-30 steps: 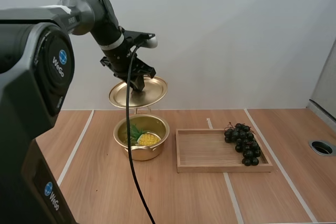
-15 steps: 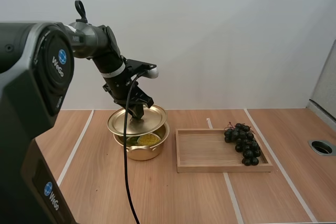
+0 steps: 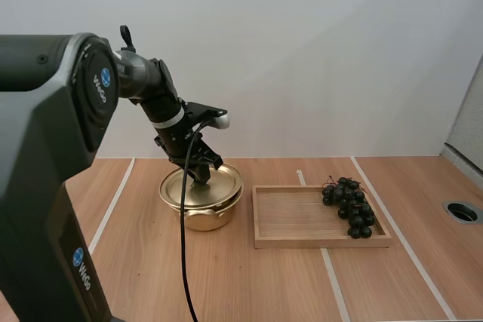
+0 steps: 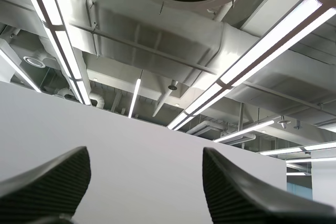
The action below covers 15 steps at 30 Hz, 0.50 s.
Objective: Open the pot, put the pineapple inside, and close it
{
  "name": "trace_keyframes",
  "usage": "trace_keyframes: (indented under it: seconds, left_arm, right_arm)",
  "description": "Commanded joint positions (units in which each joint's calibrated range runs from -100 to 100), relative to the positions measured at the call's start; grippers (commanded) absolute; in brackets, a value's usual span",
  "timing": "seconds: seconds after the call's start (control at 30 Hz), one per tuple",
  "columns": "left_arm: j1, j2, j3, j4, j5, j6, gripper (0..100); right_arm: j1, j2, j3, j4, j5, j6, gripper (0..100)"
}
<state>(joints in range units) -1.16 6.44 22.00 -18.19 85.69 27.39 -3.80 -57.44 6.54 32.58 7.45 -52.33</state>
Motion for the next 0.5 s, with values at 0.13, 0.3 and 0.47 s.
trace_keyframes:
  seconds: [0.13,0.3,0.47]
  left_arm:
    - [-0.14,2.3,0.2,-1.0,-2.5,0.2,0]
    - [-0.14,2.6,0.2,-0.8,-3.0,0.2,14]
    - [-0.14,2.6,0.2,-0.3,0.7,0.3,47]
  right_arm:
    - [-0.2,-0.7,-0.2,-1.7,0.2,-0.5,100]
    - [-0.2,-0.7,-0.2,-2.1,0.6,-0.5,100]
    - [-0.2,-0.7,-0.2,-2.5,0.6,-0.5,100]
